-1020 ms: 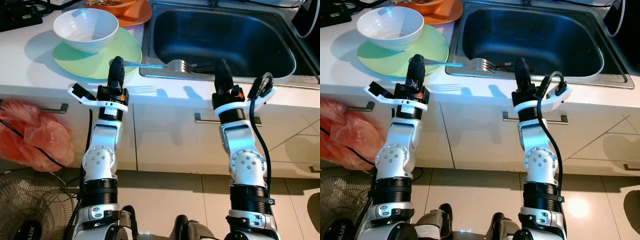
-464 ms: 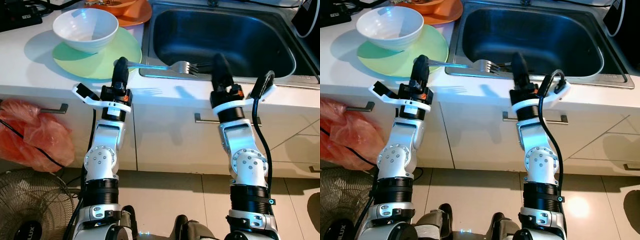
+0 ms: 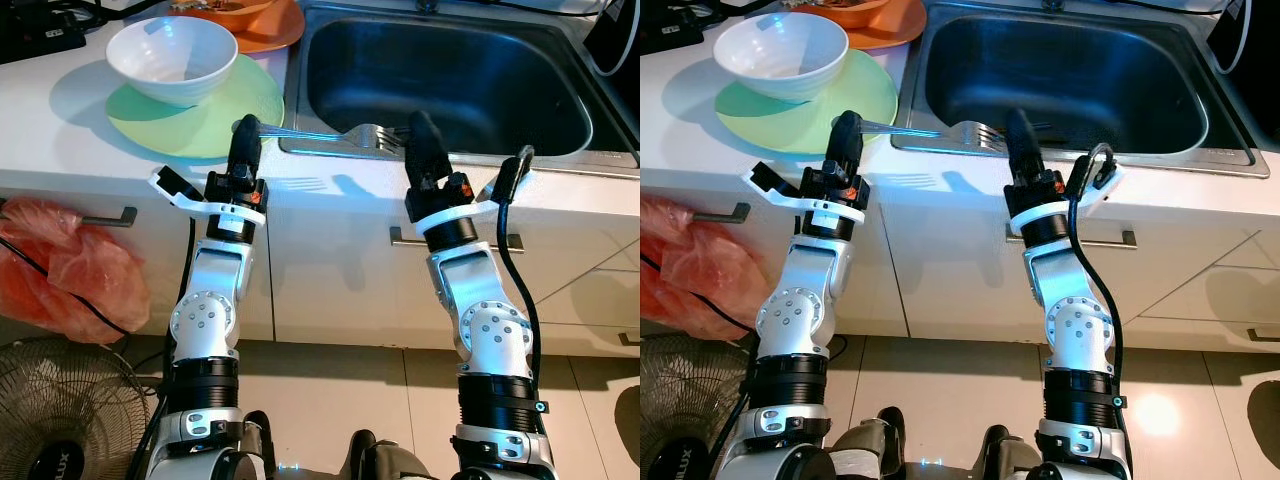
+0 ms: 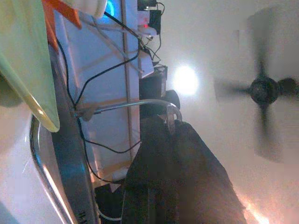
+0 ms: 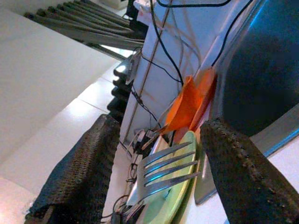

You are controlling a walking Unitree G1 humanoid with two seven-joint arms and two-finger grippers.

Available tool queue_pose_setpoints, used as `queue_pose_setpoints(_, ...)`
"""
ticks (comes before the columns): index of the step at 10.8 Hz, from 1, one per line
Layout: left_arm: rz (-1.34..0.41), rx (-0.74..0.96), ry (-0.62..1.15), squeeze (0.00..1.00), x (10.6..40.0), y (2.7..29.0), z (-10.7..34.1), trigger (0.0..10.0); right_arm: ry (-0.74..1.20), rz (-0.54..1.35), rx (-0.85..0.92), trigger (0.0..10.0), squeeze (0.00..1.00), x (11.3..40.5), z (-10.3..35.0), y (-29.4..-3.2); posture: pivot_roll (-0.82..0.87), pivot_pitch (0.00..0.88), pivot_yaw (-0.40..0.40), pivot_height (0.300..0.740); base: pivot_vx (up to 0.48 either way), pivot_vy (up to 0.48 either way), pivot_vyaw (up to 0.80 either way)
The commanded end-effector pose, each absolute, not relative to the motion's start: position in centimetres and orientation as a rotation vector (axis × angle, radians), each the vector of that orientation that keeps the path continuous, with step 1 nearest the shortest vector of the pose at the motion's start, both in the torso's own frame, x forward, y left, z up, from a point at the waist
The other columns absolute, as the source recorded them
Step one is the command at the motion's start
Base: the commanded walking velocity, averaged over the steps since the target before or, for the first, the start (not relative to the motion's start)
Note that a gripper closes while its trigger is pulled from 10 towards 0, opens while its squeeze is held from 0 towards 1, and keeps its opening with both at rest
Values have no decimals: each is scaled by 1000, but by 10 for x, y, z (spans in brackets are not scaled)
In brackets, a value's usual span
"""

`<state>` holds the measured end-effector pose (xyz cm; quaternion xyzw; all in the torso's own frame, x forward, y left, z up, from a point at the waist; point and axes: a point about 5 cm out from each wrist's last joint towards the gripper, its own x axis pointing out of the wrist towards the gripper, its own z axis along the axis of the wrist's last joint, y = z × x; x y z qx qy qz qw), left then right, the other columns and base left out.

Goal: Kitchen organization

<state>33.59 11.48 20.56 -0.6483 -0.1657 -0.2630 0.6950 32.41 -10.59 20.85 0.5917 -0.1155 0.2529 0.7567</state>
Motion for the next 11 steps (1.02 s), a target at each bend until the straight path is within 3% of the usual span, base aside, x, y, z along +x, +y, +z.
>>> queue_pose_setpoints(1, -694, -1575, -387, 0, 333, 78, 225, 10000, -260, 570, 1350, 10000, 0, 319, 209, -96, 109, 199, -59, 740, 0, 0, 0)
queue_pose_setpoints(11, -756, -1590, -367, 0, 332, 63, 231, 10000, -238, 623, 1334, 10000, 0, 317, 209, -89, 112, 197, -61, 740, 0, 0, 0)
